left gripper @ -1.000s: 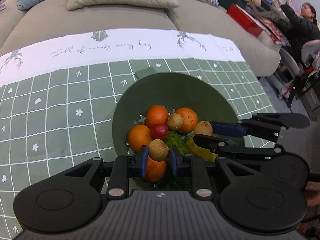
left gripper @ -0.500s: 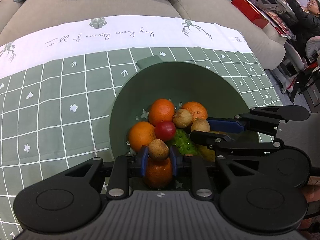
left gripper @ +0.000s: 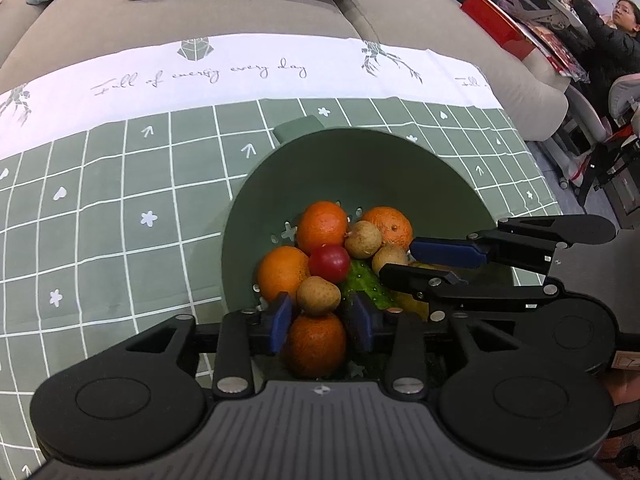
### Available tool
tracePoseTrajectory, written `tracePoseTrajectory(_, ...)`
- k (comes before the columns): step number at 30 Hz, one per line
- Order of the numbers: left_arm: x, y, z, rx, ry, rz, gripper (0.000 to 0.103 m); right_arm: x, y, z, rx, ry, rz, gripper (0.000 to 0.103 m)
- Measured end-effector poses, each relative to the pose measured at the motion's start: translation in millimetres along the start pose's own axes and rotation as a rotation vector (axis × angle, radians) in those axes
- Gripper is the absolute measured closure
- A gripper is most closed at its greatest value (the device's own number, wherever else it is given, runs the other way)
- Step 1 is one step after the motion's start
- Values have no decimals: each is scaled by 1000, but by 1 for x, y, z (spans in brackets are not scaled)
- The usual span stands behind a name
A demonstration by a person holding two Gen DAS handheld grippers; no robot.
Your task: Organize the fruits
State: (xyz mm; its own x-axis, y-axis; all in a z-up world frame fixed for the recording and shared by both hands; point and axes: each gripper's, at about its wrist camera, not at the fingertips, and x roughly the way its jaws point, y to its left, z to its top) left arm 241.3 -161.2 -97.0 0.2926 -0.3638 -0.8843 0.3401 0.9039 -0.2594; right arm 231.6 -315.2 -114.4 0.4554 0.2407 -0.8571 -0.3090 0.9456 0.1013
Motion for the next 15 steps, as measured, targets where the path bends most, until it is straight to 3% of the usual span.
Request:
tracePoseTrajectory(4,-19,3,-2,-6,-42,-21,59,-11,7,3,-16,-18,-7,77)
tracePoseTrajectory(6,-32,3,-4,-2,-70,-19,59,-20,11,5,-23,-34,-15,67)
tracePoseTrajectory(10,-64,6,-7,39,-138,29,59,-43,23,11,-37,-74,-27,61)
tracePoseTrajectory(13,-90,10,-12,62,-197,72,57,-63,32,15,-37,-114,-43,45)
tracePoseTrajectory(15,-107,14,-16,67,-241,85,57,-78,38,19,-29,-142,-40,44)
